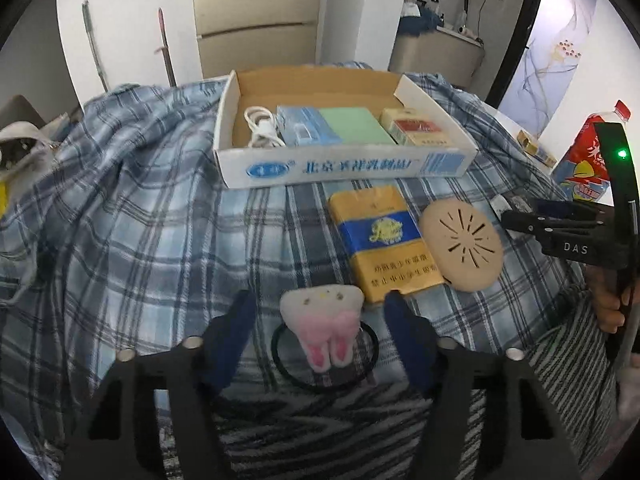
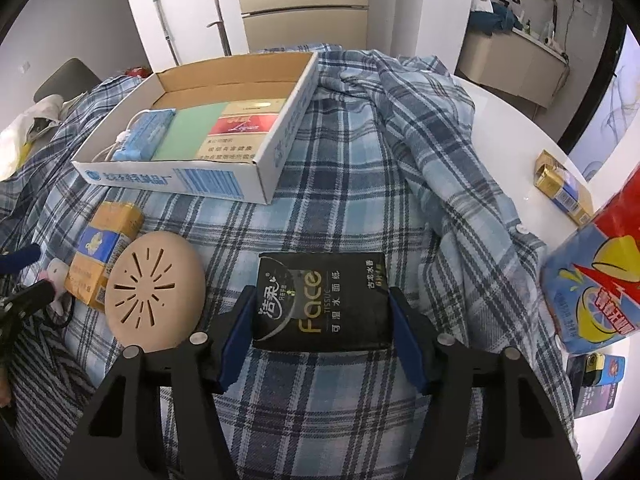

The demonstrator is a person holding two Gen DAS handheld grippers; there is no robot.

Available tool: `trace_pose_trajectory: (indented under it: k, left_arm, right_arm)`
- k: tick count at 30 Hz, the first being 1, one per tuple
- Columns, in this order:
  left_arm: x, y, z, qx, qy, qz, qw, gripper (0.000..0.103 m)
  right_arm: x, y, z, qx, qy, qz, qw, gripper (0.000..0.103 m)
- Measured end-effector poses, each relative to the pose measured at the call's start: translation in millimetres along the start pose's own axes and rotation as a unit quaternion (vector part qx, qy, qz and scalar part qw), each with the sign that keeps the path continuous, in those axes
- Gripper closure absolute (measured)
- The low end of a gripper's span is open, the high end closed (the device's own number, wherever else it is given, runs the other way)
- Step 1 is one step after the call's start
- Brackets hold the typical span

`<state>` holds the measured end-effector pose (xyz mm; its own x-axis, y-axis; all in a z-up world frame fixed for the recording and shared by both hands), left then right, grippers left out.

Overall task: Organize soft objects
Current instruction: 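Grasp the black Face tissue pack with the right gripper while the left grasps the pink tooth plush, then carry both items over the white box and release them inside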

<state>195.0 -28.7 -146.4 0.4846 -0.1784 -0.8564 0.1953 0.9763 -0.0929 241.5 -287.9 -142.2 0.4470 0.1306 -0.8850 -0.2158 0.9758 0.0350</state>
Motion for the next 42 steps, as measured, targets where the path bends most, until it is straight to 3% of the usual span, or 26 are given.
trace_pose_trajectory:
  k: [6, 11, 15, 19, 21, 24, 32, 42]
  left_arm:
    - [9, -2, -3, 0.01, 0.019, 0.009, 0.9997, 0.038]
    - [13, 1, -4, 0.007, 0.023, 0.021, 0.9995, 0.058]
    - [9, -1, -2, 0.011, 0.011, 0.019, 0.9997, 0.062]
    - [-6, -6, 4, 0.021, -0.024, 0.014, 0.9994, 0.062]
    - [-19, -8, 10, 0.025, -0.062, 0.014, 0.9976, 0.062]
    - [-41, -9, 20, 0.024, -0.125, 0.011, 0.9918, 0.062]
    - [-71, -3, 32, 0.007, -0.214, 0.014, 0.9767, 0.062]
    - [-91, -16, 33, 0.031, -0.242, 0.035, 0.9693, 0.062]
  right_arm:
    - [-7, 7, -1, -0.02, -0.014, -0.012, 1.0, 0.041]
    - [-7, 7, 0, -0.021, -0.015, -0.011, 1.0, 0.041]
    - [-7, 6, 1, -0.021, -0.017, -0.011, 1.0, 0.041]
    - [-17, 6, 1, -0.021, -0.039, -0.006, 0.999, 0.041]
    - [-23, 9, 3, -0.026, -0.054, 0.001, 0.998, 0.041]
    - [-29, 15, 5, -0.039, -0.069, 0.011, 0.997, 0.041]
    - [-57, 30, 11, -0.065, -0.144, 0.026, 0.987, 0.041]
    - [-83, 39, 17, -0.07, -0.186, 0.02, 0.98, 0.041]
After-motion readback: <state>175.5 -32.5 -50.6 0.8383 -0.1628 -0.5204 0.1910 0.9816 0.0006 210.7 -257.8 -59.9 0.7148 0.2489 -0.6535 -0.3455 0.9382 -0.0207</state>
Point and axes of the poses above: each gripper's, at about its wrist camera, not at the fingertips, and x roughly the way its jaws point, y to its left, z to its top, the point moved 8 cm from there along x, roughly the way its jaws point, and after that the axes turned 2 degrees about y, right-handed, at the moved point
